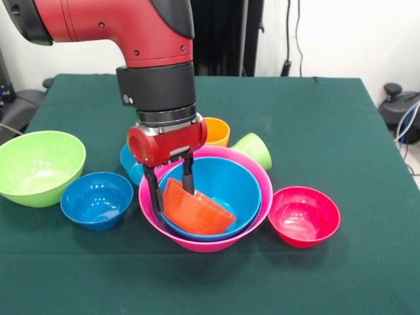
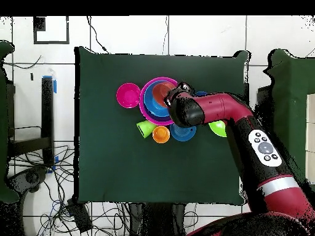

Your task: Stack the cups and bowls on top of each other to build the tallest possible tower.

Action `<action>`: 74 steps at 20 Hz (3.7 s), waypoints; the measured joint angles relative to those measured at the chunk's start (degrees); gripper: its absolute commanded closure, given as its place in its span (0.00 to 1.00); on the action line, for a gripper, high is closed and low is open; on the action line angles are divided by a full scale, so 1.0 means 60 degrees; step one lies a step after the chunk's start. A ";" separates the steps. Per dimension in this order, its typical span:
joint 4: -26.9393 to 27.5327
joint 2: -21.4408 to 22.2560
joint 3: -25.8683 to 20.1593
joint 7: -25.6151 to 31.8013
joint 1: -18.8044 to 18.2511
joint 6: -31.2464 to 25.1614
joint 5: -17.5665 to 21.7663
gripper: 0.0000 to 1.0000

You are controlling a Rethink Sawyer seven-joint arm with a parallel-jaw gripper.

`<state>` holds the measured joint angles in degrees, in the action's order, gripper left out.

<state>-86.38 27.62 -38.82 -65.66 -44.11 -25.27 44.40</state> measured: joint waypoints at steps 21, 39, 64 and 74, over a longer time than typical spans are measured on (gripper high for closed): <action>-0.0037 -0.0107 0.0146 0.0000 0.0031 0.0133 -0.0474 1.00; -0.0040 -0.0401 0.0855 -0.0242 0.0409 0.0783 -0.0896 1.00; -0.0184 -0.1116 0.1298 -0.1491 0.0392 0.2600 -0.1372 0.00; -0.0333 -0.1088 0.1509 -0.1491 0.0442 0.3020 -0.1588 0.00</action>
<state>-88.37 21.09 -29.76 -74.60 -41.45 -7.15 34.87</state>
